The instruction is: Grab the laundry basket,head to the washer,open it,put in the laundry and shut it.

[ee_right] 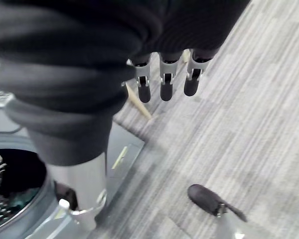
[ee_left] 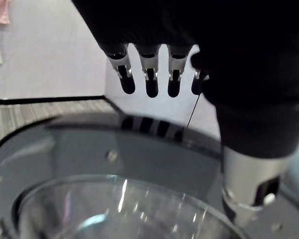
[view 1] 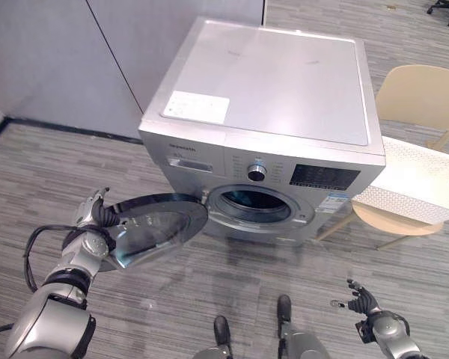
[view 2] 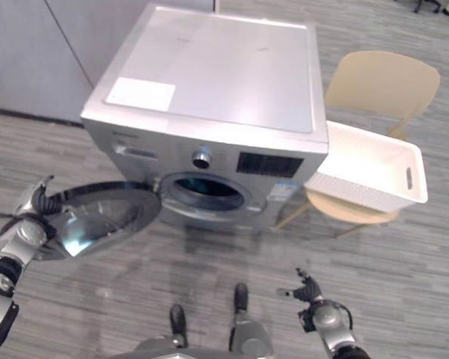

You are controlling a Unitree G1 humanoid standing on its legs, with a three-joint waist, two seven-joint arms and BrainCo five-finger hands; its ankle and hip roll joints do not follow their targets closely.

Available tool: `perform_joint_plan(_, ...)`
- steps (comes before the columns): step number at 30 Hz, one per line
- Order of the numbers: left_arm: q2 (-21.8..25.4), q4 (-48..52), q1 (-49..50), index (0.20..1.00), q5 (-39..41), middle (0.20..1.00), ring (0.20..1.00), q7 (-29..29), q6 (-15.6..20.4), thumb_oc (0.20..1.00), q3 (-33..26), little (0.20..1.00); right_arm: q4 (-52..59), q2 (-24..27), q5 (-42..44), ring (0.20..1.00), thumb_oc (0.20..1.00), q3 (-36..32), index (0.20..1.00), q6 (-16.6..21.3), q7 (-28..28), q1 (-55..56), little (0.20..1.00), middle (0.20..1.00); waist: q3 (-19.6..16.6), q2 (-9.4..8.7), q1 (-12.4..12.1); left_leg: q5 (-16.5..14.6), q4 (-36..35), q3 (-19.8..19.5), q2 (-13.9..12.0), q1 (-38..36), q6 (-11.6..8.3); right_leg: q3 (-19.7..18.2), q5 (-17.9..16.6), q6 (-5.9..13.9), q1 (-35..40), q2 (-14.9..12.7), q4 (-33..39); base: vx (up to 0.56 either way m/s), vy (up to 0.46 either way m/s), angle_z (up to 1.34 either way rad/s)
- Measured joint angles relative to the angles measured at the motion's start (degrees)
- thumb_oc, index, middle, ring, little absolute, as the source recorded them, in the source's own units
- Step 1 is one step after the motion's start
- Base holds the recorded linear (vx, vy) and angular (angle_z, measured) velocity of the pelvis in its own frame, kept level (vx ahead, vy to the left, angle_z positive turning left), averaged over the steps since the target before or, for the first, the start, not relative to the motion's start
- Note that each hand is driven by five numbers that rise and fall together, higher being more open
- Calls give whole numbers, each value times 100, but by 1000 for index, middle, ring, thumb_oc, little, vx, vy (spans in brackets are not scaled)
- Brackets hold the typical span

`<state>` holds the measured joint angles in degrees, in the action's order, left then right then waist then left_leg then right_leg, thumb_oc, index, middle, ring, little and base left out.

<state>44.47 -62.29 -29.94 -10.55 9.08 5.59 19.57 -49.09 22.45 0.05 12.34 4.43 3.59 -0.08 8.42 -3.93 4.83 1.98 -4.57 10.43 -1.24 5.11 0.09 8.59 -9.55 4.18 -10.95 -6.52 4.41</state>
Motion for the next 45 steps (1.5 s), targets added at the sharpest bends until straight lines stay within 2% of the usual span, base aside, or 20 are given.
perform_joint_plan(2,56,-64,54,1000,-162,1000,1000,165,67,1000,-198,1000,-107,-17,0,1000,1000,155,1000,6,-21,78,1000,1000,-14,-219,-18,-3,-1,24,-45,-30,-9,-25,4,2,15,31,2,1,-7,-5)
perform_joint_plan(5,-68,121,308,1000,-146,1000,1000,232,70,1000,-626,1000,-200,-115,-2,1000,1000,158,1000,10,-26,108,1000,1000,-2,-300,-36,-8,-1,117,-52,-51,-19,-64,17,19,14,-3,6,6,-10,-7)
perform_joint_plan(10,-726,1216,1277,1000,177,1000,1000,451,152,1000,-1491,1000,-351,-376,-5,1000,1000,153,1000,3,-24,119,1000,1000,34,-155,-160,-13,-5,116,-30,-159,-19,-81,7,4,116,-11,22,8,-3,-1)
perform_joint_plan(12,-1573,2902,2461,1000,715,1000,1000,439,251,1000,-1715,1000,-284,-494,-14,1000,1000,-77,1000,-61,33,158,1000,1000,90,34,-385,-61,-8,70,-7,-315,-19,-51,67,56,306,-48,47,38,-46,12)
perform_joint_plan(15,-2005,3925,3217,1000,1122,1000,1000,142,309,1000,-1334,1000,-110,-602,-17,1000,1000,-74,1000,-73,31,141,1000,1000,91,99,-535,-78,-7,-34,3,-333,-30,42,150,61,385,-76,50,20,-60,23)
perform_joint_plan(17,-2249,3874,3374,1000,1624,1000,1000,-233,243,1000,-1010,1000,-61,-651,-16,1000,1000,-73,1000,-73,30,65,1000,1000,88,107,-610,-100,-6,-55,5,-343,-65,62,167,35,393,-80,47,17,-64,6)
perform_joint_plan(19,-2514,3802,3408,1000,2082,1000,1000,-539,59,1000,-343,1000,-36,-725,-15,1000,1000,-67,1000,-96,35,-12,1000,1000,93,91,-603,-89,-6,-36,6,-339,-58,51,177,19,380,-85,49,7,-67,-4)
perform_joint_plan(22,-2635,3928,3187,1000,2181,1000,1000,-778,-41,1000,245,1000,-30,-751,-14,1000,1000,-49,1000,-115,36,-8,1000,1000,93,94,-502,-57,-5,11,12,-349,-12,17,168,29,328,-79,36,-2,-23,-7)
perform_joint_plan(24,-2644,4173,2917,1000,2369,1000,1000,-890,-104,1000,519,1000,58,-770,-11,1000,1000,-46,1000,-115,48,19,1000,1000,95,101,-289,-52,-6,78,13,-336,-5,-43,151,54,301,-74,41,-7,-3,-27)
perform_joint_plan(27,-2918,3871,1396,1000,2562,1000,1000,-628,-62,1000,588,1000,82,-714,-13,1000,1000,128,1000,-193,152,209,1000,1000,184,182,146,-98,-4,470,23,-405,48,-276,57,135,143,-50,53,-6,6,-64)
perform_joint_plan(29,-2865,2217,-100,1000,2219,1000,1000,-231,44,1000,592,1000,69,-653,-17,1000,1000,215,1000,-197,152,177,1000,1000,203,245,328,-109,-9,689,4,-416,55,-490,19,141,20,-3,53,17,-18,-69)
perform_joint_plan(30,-2786,1713,-394,1000,2129,1000,1000,-87,61,1000,460,1000,68,-612,-16,1000,1000,203,1000,-192,160,128,1000,1000,224,283,416,-130,-14,780,-31,-426,81,-478,25,131,-11,-26,53,3,-64,-70)
perform_joint_plan(31,-2780,1375,-424,1000,1996,1000,1000,40,163,1000,361,1000,66,-460,-16,1000,1000,194,1000,-176,172,160,1000,1000,221,414,536,-155,-24,757,-54,-433,74,-358,10,152,7,-27,48,-7,-69,-27)
perform_joint_plan(33,-2951,1457,100,1000,1895,1000,1000,112,443,1000,82,1000,-126,-261,-14,1000,1000,146,1000,-181,235,230,1000,1000,128,619,503,-197,-46,686,-125,-434,22,-282,7,150,31,41,27,-1,-67,4)
perform_joint_plan(35,-3130,2403,1250,1000,1922,1000,1000,94,533,1000,-217,1000,-140,-216,-9,1000,1000,57,1000,-188,315,247,1000,1000,103,700,361,-196,-44,562,-247,-522,18,-198,76,44,161,175,26,-1,-78,12)
perform_joint_plan(37,-3150,2829,3395,1000,1944,1000,1000,-117,289,1000,-737,1000,33,-228,-4,1000,1000,-113,1000,-173,346,242,1000,1000,100,759,136,-240,-42,318,-403,-680,3,-38,203,-138,437,322,54,-13,-89,31)
perform_joint_plan(39,-2862,3041,5071,1000,2127,1000,1000,-378,3,1000,-1254,1000,201,-204,-2,1000,1000,-421,1000,-176,359,273,1000,1000,92,766,-372,-213,-11,187,-477,-739,-36,119,247,-204,553,374,28,-18,-69,68)
perform_joint_plan(40,-2773,2815,5540,1000,2173,1000,1000,-489,-158,1000,-1622,1000,202,-169,-1,1000,1000,-524,1000,-158,329,84,1000,1000,70,807,-770,-194,-10,-45,-429,-776,-94,363,293,-199,752,289,28,-28,-42,81)
perform_joint_plan(43,-2919,2139,5002,1000,2162,1000,1000,-661,-130,1000,-1549,1000,120,-222,-2,1000,1000,-502,1000,-119,250,-122,1000,1000,38,802,-785,-220,-38,-202,-354,-761,-126,419,281,-170,849,199,24,-12,-21,41)
perform_joint_plan(45,-2906,1839,4522,1000,2149,1000,1000,-679,-191,1000,-1309,1000,-39,-364,-1,1000,1000,-452,1000,-146,227,-110,1000,1000,-121,662,-773,-210,-43,-251,-307,-750,-111,446,272,-149,852,146,24,-13,-1,16)
